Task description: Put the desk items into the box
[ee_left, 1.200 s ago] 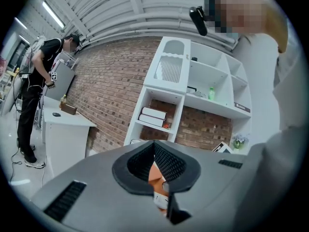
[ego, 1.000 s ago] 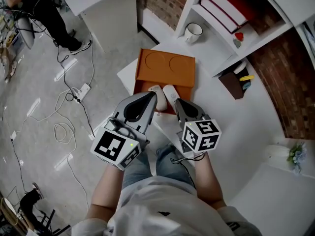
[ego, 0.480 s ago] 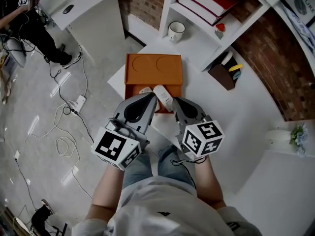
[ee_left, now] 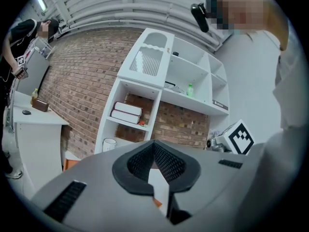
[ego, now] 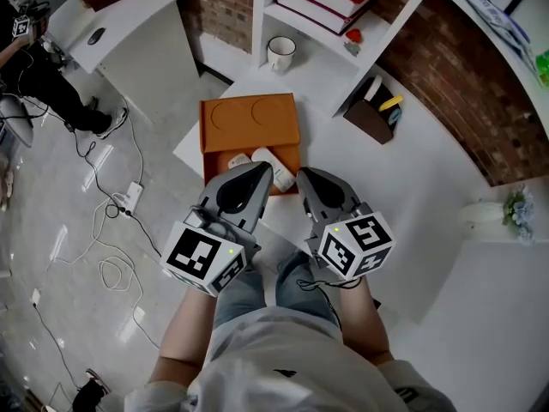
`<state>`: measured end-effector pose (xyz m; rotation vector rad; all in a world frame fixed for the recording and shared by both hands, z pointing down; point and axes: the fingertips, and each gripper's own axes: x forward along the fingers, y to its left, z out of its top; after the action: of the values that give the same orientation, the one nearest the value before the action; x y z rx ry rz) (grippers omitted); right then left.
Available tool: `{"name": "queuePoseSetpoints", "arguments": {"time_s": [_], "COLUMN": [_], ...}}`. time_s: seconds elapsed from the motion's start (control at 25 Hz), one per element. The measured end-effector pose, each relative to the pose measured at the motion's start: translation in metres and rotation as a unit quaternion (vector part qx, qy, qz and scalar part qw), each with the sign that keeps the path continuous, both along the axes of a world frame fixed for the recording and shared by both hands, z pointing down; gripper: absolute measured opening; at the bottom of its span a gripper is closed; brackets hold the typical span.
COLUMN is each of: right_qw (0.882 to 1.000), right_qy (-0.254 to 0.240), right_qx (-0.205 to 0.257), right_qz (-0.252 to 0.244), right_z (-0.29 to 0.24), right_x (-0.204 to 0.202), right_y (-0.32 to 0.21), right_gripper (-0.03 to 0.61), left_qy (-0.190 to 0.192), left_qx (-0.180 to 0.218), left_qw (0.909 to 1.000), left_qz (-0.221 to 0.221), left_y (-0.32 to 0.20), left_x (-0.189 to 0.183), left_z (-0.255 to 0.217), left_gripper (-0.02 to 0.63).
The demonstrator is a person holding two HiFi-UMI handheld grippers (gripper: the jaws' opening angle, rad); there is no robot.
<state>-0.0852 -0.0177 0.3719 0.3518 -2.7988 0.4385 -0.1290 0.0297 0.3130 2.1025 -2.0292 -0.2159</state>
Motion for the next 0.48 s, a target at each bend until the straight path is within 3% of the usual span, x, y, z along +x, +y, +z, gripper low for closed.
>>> {"name": "queuePoseSetpoints", "arguments": {"time_s": [0.48], "right_qw": [0.998], "right_qy": [-0.043], "right_qx": [0.024], "right_qz": [0.028], "right_z": [-0.031], "right_x": [0.026], "right_y": [0.002], "right_gripper": [0.008], "left_qy": [-0.009], "left_qx": [-0.007], "left_qw": [0.9989], "left_qz": [0.045], "left_y": [-0.01], "left_x": [0.027], "left_z": [0.0], "left_gripper": [0.012]}}
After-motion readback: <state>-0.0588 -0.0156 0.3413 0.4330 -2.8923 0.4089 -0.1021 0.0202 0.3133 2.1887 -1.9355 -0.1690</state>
